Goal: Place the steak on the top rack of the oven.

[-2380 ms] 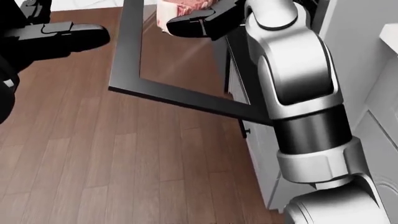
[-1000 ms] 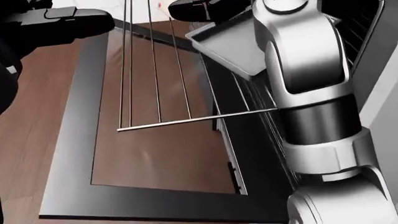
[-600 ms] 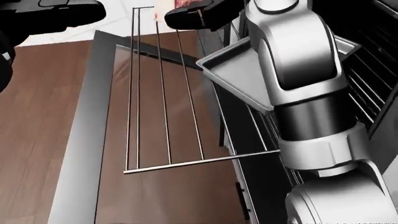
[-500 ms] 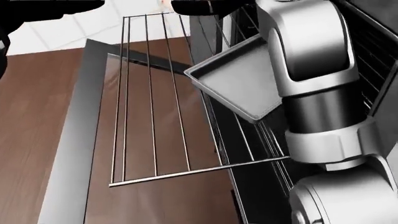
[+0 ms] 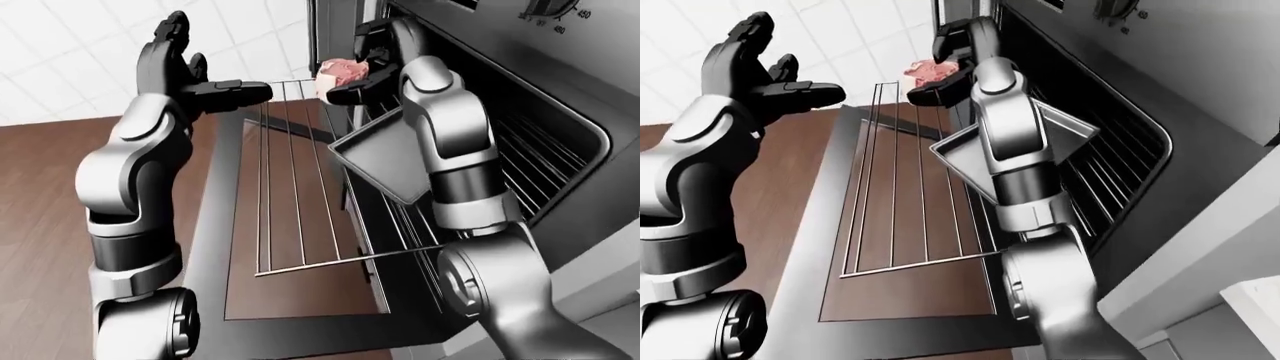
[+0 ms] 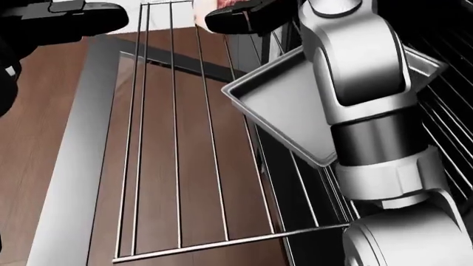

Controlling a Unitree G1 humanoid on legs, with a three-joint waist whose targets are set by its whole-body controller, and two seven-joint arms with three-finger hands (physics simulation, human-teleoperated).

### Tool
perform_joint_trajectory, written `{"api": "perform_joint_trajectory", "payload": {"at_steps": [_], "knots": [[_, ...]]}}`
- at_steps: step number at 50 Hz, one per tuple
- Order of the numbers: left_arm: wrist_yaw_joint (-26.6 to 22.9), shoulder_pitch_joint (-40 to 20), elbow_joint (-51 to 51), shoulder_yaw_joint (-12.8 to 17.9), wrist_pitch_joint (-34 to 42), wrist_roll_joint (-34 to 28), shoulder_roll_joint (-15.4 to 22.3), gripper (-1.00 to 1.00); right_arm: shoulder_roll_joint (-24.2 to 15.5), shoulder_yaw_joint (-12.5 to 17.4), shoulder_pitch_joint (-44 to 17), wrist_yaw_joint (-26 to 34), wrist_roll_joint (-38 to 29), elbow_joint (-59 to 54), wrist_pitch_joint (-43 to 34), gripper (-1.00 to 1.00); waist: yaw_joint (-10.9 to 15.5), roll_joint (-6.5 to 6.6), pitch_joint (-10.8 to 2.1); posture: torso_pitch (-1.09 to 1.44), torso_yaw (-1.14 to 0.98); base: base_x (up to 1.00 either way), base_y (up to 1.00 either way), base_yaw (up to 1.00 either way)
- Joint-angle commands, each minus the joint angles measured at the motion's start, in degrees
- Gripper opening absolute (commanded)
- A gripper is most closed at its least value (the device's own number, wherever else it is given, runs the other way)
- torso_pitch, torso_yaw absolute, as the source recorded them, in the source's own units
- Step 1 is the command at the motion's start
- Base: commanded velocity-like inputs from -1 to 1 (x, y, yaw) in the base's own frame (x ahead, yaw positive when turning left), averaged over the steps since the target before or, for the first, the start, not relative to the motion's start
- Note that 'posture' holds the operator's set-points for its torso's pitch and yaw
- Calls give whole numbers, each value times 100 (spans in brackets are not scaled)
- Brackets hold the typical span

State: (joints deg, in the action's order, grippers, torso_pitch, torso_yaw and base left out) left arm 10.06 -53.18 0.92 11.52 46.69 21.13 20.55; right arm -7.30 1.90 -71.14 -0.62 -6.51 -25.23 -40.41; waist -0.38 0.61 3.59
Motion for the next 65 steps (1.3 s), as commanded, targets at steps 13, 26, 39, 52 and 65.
{"api": "perform_joint_trajectory", "payload": {"at_steps": [13, 26, 39, 52, 65], "knots": [[-15, -258, 185, 9, -240, 11, 41, 100, -249, 57, -157, 36, -226, 457, 38, -100, 14, 24, -235, 0, 0, 0, 0, 0], [28, -252, 225, 6, -200, 37, 29, 100, -507, 153, 21, 391, -701, 586, -289, -100, -2, 23, -199, 0, 0, 0, 0, 0], [18, -158, 227, 12, -268, 33, 13, 100, -618, 273, 75, 109, -706, -289, 327, -100, -6, 38, -246, 0, 0, 0, 0, 0], [-12, -124, 133, -4, -377, -13, -15, 100, -762, 312, 15, -288, -745, -1311, 1077, -100, 24, 22, -300, 0, 0, 0, 0, 0], [2, -95, 202, 9, -326, 3, -12, 100, -955, 380, 52, -625, -779, -2218, 1743, -100, 42, 0, -344, 0, 0, 0, 0, 0]]}}
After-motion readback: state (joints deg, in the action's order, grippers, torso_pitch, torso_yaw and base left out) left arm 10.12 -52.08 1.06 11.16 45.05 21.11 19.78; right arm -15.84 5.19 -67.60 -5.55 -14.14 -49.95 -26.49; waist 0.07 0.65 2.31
